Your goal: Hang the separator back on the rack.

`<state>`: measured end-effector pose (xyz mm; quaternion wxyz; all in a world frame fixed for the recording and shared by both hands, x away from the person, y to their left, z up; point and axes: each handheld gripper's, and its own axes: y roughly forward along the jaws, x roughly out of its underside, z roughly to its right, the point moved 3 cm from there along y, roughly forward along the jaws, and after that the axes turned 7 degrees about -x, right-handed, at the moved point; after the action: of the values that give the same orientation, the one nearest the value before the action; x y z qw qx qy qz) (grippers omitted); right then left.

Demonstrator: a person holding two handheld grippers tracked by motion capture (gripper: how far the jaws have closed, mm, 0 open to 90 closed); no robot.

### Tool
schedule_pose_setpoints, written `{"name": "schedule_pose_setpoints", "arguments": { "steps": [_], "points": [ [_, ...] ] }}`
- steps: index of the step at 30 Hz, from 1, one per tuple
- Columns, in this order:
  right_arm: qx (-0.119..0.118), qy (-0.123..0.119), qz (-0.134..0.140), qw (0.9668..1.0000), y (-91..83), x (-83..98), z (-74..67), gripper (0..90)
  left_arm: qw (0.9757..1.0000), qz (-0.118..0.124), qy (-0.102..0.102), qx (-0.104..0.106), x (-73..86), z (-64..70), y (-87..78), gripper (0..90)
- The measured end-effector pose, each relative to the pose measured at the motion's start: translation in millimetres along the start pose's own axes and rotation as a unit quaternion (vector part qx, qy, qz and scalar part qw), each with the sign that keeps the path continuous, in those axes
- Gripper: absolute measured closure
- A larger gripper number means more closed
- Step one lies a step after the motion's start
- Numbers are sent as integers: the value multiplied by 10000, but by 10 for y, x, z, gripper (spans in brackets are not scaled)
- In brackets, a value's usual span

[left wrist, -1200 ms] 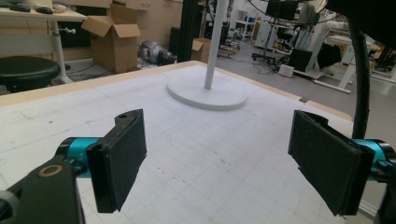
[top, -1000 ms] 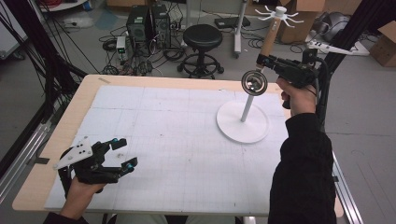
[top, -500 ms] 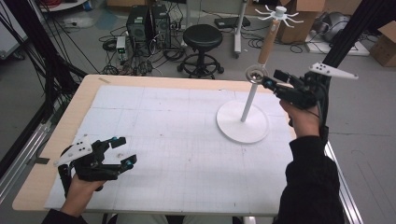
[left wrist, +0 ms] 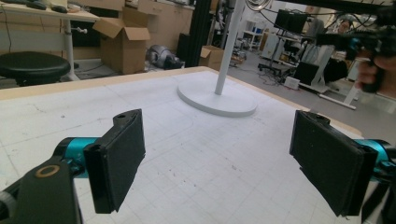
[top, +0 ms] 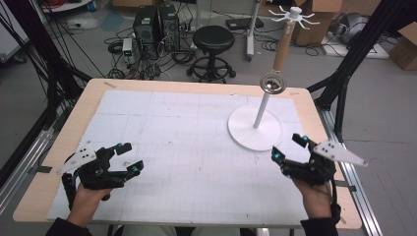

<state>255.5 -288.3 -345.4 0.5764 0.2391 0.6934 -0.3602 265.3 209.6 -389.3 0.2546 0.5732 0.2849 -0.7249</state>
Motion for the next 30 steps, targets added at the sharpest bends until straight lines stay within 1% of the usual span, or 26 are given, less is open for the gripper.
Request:
{"name": "schedule_pose_setpoints", "arguments": {
  "steps": [2,4,7,8,9,11,13,17,19,22,25,30],
  "points": [
    [-83,-29,-112,9999,-32,159,-99,158,10000,10,17,8,3,7,-7,186],
    [-97,-94,-148,9998,-45,249,-147,159,10000,0,41,41,15,17,-22,192],
    [-132,-38,-98,9999,-92,355,-200,158,10000,16,23,75,37,38,-48,192],
    [-185,-27,-99,9998,-112,376,-217,159,9999,11,52,91,39,46,-59,192],
    [-199,-24,-114,9997,-124,382,-224,158,9999,17,66,87,39,54,-68,192],
    [-193,-34,-48,9998,-135,378,-232,159,9999,73,65,79,35,72,-87,192],
    [-198,-42,-35,9998,-130,372,-243,158,9999,97,38,81,30,83,-94,192],
    [-273,-48,-125,9995,-93,399,-252,159,9999,43,57,85,51,83,-97,192],
    [-274,-45,-157,9995,-76,406,-246,159,9999,79,28,59,48,81,-100,192],
    [-295,-70,-167,9994,-59,410,-245,159,10000,82,45,29,45,78,-129,192],
    [-316,-56,-170,9993,-56,406,-259,159,9999,125,9,-3,41,71,-144,192],
    [-331,-66,-164,9993,-55,409,-251,160,10000,89,6,7,48,69,-137,192]
  ]
}}
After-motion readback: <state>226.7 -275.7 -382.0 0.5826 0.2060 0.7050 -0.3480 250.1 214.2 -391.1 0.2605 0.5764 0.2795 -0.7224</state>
